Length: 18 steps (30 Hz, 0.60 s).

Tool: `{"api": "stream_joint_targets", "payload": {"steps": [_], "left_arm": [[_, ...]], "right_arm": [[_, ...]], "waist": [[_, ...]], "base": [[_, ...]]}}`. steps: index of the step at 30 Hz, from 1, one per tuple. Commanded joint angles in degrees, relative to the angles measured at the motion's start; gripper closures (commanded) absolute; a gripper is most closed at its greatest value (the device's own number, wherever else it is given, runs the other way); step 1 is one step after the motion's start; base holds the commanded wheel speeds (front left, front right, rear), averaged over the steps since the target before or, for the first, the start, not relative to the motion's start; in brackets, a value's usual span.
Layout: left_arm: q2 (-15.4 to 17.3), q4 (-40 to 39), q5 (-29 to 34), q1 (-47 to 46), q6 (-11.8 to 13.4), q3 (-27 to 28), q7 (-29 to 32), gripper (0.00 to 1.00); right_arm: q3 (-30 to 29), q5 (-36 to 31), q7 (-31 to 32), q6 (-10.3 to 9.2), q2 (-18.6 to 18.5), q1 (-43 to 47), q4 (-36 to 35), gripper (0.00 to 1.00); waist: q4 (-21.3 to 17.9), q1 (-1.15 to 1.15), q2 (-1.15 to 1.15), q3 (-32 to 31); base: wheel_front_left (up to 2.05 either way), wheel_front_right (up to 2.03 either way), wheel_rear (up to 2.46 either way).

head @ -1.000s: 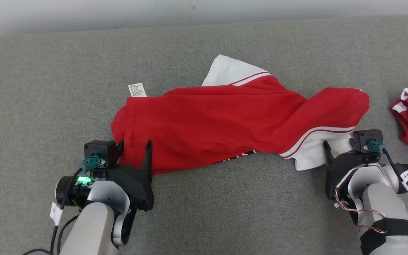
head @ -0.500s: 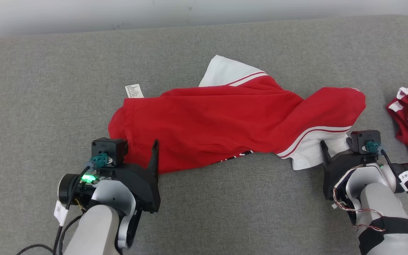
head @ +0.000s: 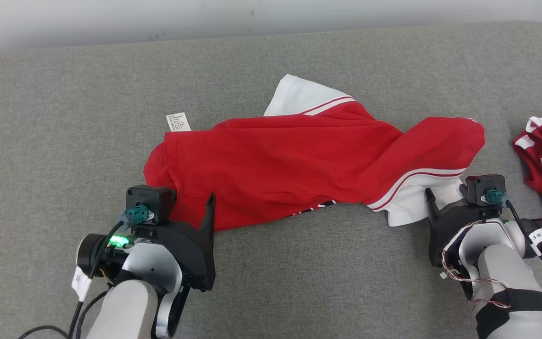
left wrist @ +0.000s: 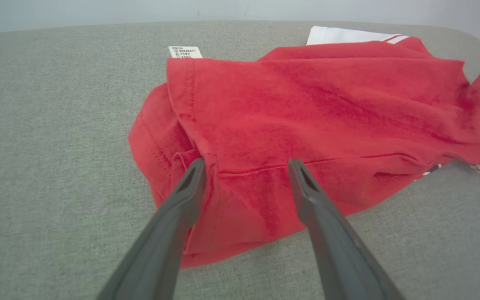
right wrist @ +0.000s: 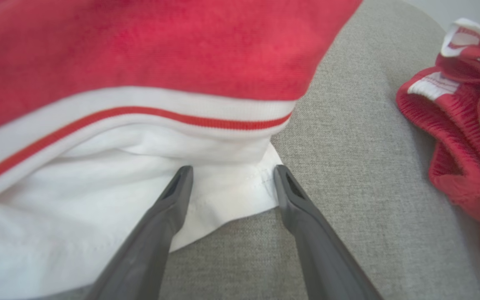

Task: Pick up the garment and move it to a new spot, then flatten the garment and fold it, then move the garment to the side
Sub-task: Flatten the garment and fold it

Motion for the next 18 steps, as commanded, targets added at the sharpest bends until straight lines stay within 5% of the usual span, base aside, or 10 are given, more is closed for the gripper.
{"api": "stream_joint_targets", "payload": {"steps": [1,8,10,12,18], "left_arm": [[0.16,-0.42,-0.05,0.62,0.07,-0.03,0.13,0.00],[1.30,1.78,-0.13,-1.57,0.24,0.40,1.35,0.00],[1.62,2.92,-0.12,-2.50,0.04,0.41,0.95,0.26],[1.69,4.06,-0.24,-3.28,-0.28,0.35,0.41,1.00],[1.35,5.09,-0.72,-3.33,-0.31,0.18,-2.44,1.00]], "right_arm": [[0.06,0.02,0.38,-0.13,0.21,1.42,1.45,0.00],[0.39,0.18,0.28,-0.13,0.74,1.26,1.89,0.00],[0.46,0.27,0.18,-0.13,0.73,1.35,2.00,0.00],[0.56,0.29,0.10,-0.14,0.51,1.37,2.18,0.00],[0.30,1.10,-0.03,-0.15,-0.65,2.46,1.61,0.00]], "waist": [[-0.03,0.00,0.00,0.01],[-0.77,0.00,0.00,0.16],[-0.97,0.00,0.00,0.21],[-1.16,0.00,0.00,0.20],[-0.97,0.00,0.00,-0.66]], "base": [[0.00,0.00,0.00],[0.00,0.00,0.00],[0.00,0.00,0.00],[0.00,0.00,0.00],[0.00,0.00,0.00]]}}
